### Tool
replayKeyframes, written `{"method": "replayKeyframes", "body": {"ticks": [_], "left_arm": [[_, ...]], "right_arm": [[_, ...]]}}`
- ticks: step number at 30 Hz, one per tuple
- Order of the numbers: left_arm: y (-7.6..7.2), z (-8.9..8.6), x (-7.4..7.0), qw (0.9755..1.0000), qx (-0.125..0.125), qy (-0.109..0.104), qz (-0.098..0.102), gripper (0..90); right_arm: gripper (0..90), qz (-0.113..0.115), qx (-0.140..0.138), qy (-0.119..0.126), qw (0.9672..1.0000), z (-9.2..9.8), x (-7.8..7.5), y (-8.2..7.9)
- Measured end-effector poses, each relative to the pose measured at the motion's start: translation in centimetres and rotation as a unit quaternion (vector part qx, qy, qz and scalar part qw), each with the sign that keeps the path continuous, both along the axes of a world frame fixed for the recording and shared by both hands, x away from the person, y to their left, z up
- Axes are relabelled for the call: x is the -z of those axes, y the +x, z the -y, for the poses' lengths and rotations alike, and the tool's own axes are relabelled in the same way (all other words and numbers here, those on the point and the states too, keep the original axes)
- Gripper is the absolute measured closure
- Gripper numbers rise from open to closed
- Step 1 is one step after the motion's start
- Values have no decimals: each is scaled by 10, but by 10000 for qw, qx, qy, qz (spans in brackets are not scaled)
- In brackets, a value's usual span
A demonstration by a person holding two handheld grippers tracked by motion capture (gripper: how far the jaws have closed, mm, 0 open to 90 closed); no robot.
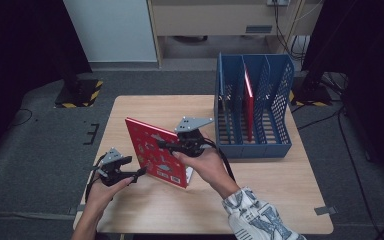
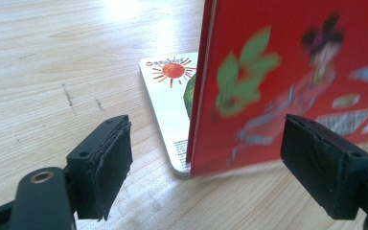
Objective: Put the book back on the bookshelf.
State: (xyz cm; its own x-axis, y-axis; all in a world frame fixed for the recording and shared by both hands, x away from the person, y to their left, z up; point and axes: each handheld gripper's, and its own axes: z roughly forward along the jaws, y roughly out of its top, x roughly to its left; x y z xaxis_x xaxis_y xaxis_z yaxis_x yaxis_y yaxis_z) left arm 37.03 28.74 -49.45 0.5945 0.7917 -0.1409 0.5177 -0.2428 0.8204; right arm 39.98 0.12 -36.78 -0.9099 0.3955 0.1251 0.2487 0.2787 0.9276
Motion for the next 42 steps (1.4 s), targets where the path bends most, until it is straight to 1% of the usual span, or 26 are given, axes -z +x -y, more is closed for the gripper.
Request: {"method": "replayKeyframes", "body": {"ticks": [1, 2, 3, 4, 6, 8, 10, 14, 16, 17, 18, 20, 28, 33, 38, 39, 40, 42], "left_arm": [[0, 0, 0, 10000, 0, 0, 0, 174], [0, 0, 0, 10000, -15, 1, -1, 172], [0, -1, 0, 10000, -22, -5, -9, 172], [0, -1, 0, 10000, -14, 27, -19, 167], [1, -1, 1, 10000, -41, 32, -48, 162], [2, -2, 2, 9999, -48, 115, -86, 152], [2, -1, 4, 9998, -81, 127, -101, 140], [4, -4, 5, 9996, -124, 190, -137, 120], [5, -4, 7, 9995, -153, 206, -156, 111], [6, -4, 7, 9995, -172, 192, -155, 111], [6, -4, 8, 9995, -170, 211, -161, 111], [7, -1, 8, 9994, -115, 282, -153, 116], [13, 5, 11, 9990, -37, 410, -171, 121], [13, 9, 12, 9987, 26, 484, -176, 126], [20, 14, 16, 9981, 43, 582, -219, 139], [22, 15, 16, 9980, 42, 588, -219, 141], [23, 16, 16, 9982, 60, 566, -176, 148], [27, 18, 15, 9980, 83, 601, -166, 155]], "right_arm": [[797, 0, 0, 0, 10000, 0, 0, 0], [797, 14, 49, 43, 10000, 3, -5, 1], [797, 14, 49, 43, 10000, 3, -5, 1], [797, 4, 71, 119, 9999, 6, -10, 2], [797, 7, 90, 137, 9999, 8, -11, 2], [797, 44, 170, 147, 9997, 11, -14, 3], [797, 114, 291, 129, 9994, 13, -15, 5], [796, 268, 521, 34, 9983, 17, -15, 8], [796, 303, 597, -2, 9978, 19, -14, 10], [796, 330, 679, -4, 9971, 21, -14, 11], [796, 330, 679, -4, 9971, 21, -14, 11], [796, 382, 771, -37, 9963, 23, -13, 12], [796, 381, 903, -17, 9952, 31, -9, 14], [796, 407, 1003, 5, 9941, 37, -9, 15], [796, 426, 1079, 15, 9932, 45, -9, 15], [796, 440, 1103, 3, 9929, 46, -9, 15], [796, 457, 1138, 13, 9925, 48, -9, 15], [796, 500, 1242, 42, 9910, 50, -9, 14]]}}
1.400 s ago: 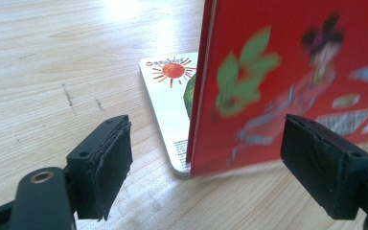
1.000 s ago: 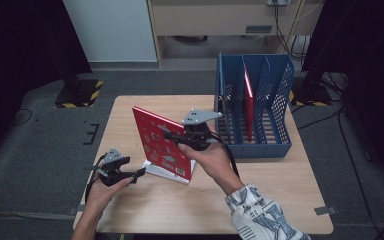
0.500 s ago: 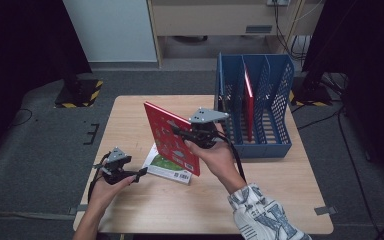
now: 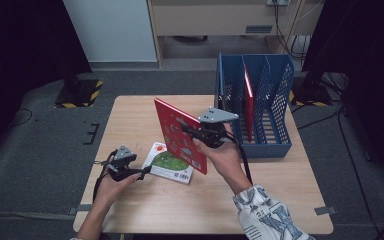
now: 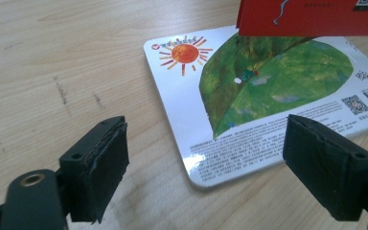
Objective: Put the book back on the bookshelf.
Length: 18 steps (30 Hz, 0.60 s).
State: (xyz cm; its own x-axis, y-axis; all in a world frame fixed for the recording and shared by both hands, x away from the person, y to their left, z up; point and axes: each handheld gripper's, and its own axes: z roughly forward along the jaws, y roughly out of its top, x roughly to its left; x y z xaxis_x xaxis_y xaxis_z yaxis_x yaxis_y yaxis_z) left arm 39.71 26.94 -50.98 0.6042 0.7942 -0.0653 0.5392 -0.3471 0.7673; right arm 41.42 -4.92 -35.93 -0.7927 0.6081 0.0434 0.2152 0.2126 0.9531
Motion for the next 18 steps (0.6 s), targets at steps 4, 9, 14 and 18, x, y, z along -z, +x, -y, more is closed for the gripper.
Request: {"method": "replayKeyframes", "body": {"ticks": [4, 9, 14, 18], "left_arm": [[5, 4, 0, 10000, -7, 27, 41, 159], [6, 4, 2, 9999, -35, 92, -26, 163], [7, 4, 4, 9999, -58, 28, -123, 174], [7, 5, 5, 9999, -14, 38, -163, 210]], "right_arm": [[796, 17, 141, 30, 9999, 5, 0, 0], [796, 36, 157, 15, 9999, 9, -1, -1], [796, 16, 177, 23, 9998, 11, -3, -3], [795, 12, 213, 27, 9998, 16, -4, -6]]}}
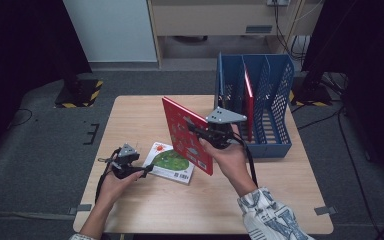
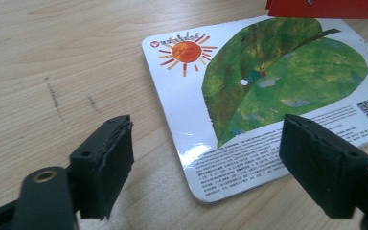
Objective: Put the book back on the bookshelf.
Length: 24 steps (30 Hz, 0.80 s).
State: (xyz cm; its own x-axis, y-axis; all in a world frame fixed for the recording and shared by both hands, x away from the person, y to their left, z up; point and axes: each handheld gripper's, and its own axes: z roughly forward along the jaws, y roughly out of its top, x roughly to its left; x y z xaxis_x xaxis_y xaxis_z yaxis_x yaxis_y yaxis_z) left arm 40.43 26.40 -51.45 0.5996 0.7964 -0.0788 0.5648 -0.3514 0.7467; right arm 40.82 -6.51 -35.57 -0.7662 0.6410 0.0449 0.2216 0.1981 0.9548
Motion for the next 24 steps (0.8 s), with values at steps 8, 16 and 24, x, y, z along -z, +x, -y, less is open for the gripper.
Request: {"method": "replayKeyframes", "body": {"ticks": [8, 16, 24], "left_arm": [[1, 2, 4, 9998, 30, -68, -157, 268], [-1, 6, 8, 9990, 233, -31, -378, 309], [-6, 5, 9, 9988, 256, -72, -409, 347]], "right_arm": [[795, -36, 65, 108, 9999, 11, 2, -6], [795, -35, 89, 147, 9998, 19, 1, -12], [795, -50, 105, 73, 9999, 25, 3, -16]]}}
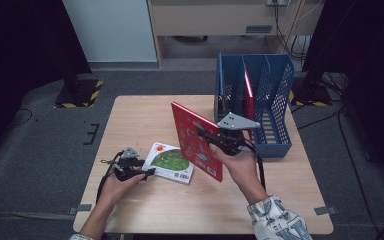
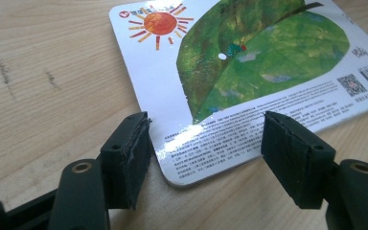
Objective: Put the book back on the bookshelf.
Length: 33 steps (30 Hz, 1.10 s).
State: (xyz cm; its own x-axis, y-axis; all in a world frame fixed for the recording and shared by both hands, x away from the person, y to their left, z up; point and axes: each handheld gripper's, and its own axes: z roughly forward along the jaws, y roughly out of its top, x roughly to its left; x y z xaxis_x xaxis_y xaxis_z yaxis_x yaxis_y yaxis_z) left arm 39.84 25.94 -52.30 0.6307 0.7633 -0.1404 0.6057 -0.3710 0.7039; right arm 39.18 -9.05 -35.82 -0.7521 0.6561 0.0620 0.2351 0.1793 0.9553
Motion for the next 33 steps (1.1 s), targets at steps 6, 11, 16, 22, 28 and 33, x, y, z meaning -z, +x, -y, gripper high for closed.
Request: {"method": "replayKeyframes", "body": {"ticks": [6, 11, 16, 22, 28, 33], "left_arm": [[-9, 4, -1, 9999, 134, 65, -38, 341], [-16, 4, -3, 9999, 94, -94, -78, 319], [-15, 2, -6, 9999, 4, -89, 99, 261], [-14, -10, -9, 9991, -304, -39, 300, 185], [-10, -26, -8, 9965, -766, -26, 347, 105], [-10, -30, -10, 9953, -882, -95, 394, 56]], "right_arm": [[794, -19, 87, 1, 10000, 9, 2, -4], [794, -60, 135, 18, 9999, 16, 4, -8], [794, -35, 124, 35, 9999, 24, 0, -15], [794, -33, 113, 84, 9999, 36, -4, -25], [794, -65, 154, 86, 9998, 51, 0, -33], [794, -72, 277, 154, 9995, 63, 4, -39]]}}
